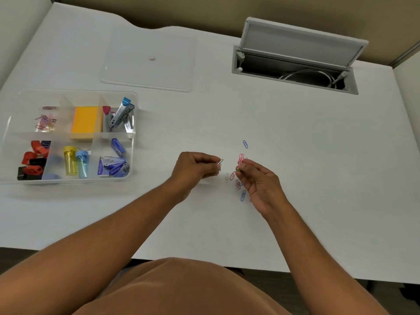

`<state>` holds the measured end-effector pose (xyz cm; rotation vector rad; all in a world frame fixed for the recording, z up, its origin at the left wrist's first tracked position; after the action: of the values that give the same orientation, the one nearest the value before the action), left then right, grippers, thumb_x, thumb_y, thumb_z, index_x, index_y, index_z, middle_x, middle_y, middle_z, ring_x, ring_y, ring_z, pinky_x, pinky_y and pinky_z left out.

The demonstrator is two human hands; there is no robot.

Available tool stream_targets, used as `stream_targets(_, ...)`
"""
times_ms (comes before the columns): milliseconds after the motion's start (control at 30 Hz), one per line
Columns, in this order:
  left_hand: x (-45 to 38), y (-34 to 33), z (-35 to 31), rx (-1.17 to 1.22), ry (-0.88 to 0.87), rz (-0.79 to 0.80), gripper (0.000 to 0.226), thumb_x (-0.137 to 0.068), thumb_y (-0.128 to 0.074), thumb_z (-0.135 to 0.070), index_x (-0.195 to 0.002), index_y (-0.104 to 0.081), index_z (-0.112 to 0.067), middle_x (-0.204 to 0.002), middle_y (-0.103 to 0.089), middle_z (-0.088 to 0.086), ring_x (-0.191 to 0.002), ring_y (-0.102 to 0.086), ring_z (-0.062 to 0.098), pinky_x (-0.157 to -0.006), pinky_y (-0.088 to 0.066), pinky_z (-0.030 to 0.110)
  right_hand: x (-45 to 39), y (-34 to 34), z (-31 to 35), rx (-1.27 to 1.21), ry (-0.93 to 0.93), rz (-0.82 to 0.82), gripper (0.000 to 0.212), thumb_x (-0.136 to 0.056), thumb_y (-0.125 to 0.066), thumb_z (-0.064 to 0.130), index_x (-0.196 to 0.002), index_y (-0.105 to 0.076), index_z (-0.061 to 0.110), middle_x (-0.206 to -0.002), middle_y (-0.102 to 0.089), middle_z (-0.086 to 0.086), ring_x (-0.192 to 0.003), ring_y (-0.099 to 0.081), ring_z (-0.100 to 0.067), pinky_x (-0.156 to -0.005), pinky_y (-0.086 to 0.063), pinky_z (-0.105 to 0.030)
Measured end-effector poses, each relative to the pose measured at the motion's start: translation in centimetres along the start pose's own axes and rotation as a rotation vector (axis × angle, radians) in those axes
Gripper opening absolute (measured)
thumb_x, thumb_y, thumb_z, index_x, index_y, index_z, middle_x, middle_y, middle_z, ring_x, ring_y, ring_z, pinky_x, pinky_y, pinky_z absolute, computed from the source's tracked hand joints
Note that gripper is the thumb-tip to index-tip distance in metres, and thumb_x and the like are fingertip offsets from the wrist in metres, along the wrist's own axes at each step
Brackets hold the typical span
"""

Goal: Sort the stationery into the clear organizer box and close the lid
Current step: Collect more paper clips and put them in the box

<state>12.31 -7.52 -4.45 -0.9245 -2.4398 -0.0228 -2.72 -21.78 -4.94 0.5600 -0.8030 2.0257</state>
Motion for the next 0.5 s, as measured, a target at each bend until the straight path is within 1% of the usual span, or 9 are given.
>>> stream_targets(100,0.9,2.4,-1.4,0.143,0.002,0.027,0.016,-0.08,-0.084,0.001,-0.093,-0.083,-0.008,-0.095,-0.08,0.013,-0.09,-0.077,0.025,-0.086,-0.061,0.029,0.3,-3.7,-0.9,-0.063,-0.032,0.079,0.012,-0.084,-0.075,-0.005,-0.093,-0.08,0.002,-0.098,-0.077,-0.014,-0.084,-0.075,-0.023,-0.079,-0.061,-0.026)
stream_targets(200,1.7,6.1,-3.2,0.241,-0.016,-0.006,0.016,-0.081,-0.082,0.002,-0.095,-0.082,-0.006,-0.096,-0.079,0.015,-0.093,-0.077,0.026,-0.087,-0.061,0.031,0.6,-8.4,-1.8,-0.067,-0.052,0.16,0.012,-0.085,-0.075,-0.003,-0.094,-0.08,0.003,-0.098,-0.077,-0.013,-0.086,-0.075,-0.021,-0.08,-0.06,-0.026)
stream_targets(400,3.5,16.6,-7.3,0.304,-0.076,-0.165,0.019,-0.085,-0.078,0.002,-0.088,-0.084,-0.015,-0.096,-0.08,0.01,-0.09,-0.079,0.026,-0.076,-0.061,0.025,1.0,-19.9,-4.1,0.012,-0.092,0.309,0.012,-0.087,-0.073,-0.003,-0.093,-0.081,0.004,-0.098,-0.077,-0.012,-0.089,-0.075,-0.021,-0.08,-0.06,-0.026)
stream_targets(500,4.5,23.1,-9.1,0.371,-0.135,-0.264,0.02,-0.083,-0.078,0.005,-0.085,-0.083,-0.014,-0.09,-0.08,0.01,-0.085,-0.078,0.024,-0.076,-0.061,0.025,1.0,-26.1,-5.8,0.078,-0.093,0.358,0.013,-0.087,-0.073,-0.004,-0.091,-0.082,0.005,-0.099,-0.078,-0.014,-0.087,-0.076,-0.023,-0.078,-0.061,-0.027)
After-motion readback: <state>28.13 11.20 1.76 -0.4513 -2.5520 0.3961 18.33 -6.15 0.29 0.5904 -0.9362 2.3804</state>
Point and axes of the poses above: each hand's wrist, its own x-axis away from the middle knuckle, its own y-axis out of the back of the hand, z = x × y, the point moved 10 cm from there along -x, towards the middle knuckle
